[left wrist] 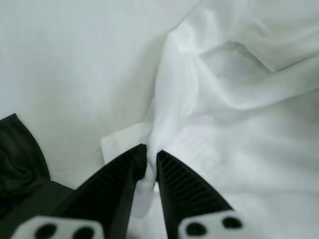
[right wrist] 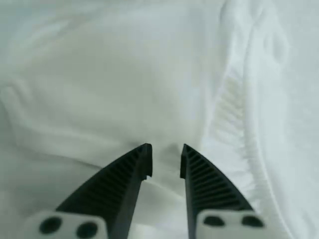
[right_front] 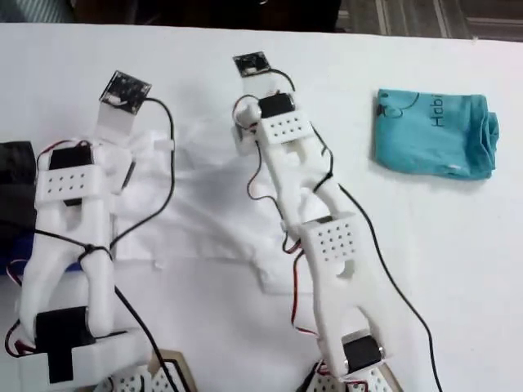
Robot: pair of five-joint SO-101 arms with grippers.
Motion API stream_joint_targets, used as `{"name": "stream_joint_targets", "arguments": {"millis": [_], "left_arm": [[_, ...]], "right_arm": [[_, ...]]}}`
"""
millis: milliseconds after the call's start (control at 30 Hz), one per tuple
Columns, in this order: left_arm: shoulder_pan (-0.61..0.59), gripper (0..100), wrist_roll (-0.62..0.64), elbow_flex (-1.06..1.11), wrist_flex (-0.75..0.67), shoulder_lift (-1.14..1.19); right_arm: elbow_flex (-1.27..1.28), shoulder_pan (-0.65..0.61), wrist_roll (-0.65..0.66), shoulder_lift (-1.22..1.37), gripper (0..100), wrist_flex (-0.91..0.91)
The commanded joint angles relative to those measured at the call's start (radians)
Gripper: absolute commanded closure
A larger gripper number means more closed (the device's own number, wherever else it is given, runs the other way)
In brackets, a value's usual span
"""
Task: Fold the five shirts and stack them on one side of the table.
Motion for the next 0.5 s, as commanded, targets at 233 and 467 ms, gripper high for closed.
{"name": "stream_joint_targets", "arguments": {"millis": [233,467], "left_arm": [[-0.008,97,0.003,-0.002,-0.017,-0.009],[-0.008,97,0.000,-0.002,-0.017,-0.009]], "right_arm": [[-0.285,0.021,-0.074,0.028,83.8,0.189],[-0.244,0.021,-0.080,0.038,83.7,0.223]]}}
